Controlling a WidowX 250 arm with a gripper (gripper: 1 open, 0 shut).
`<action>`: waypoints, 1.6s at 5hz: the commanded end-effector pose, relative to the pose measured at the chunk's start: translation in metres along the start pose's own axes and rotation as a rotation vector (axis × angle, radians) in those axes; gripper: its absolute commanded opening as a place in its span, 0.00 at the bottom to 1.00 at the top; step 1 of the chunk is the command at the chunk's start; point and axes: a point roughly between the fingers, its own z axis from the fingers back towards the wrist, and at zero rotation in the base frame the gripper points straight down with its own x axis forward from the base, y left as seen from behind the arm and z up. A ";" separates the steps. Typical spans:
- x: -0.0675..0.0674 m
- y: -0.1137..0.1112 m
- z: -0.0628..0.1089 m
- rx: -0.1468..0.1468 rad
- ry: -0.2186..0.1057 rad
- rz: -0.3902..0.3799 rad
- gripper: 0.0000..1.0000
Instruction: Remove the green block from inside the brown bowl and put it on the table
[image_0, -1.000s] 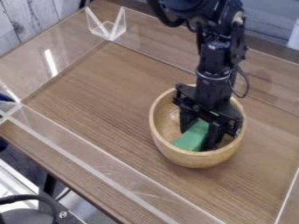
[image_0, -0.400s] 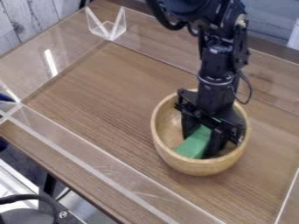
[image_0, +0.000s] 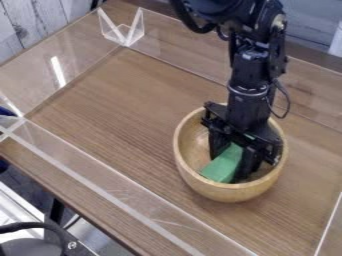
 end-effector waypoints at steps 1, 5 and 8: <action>0.012 0.003 0.029 0.004 -0.096 0.000 0.00; 0.013 0.009 0.049 -0.006 -0.124 0.009 0.00; 0.015 0.016 0.060 -0.009 -0.141 0.022 0.00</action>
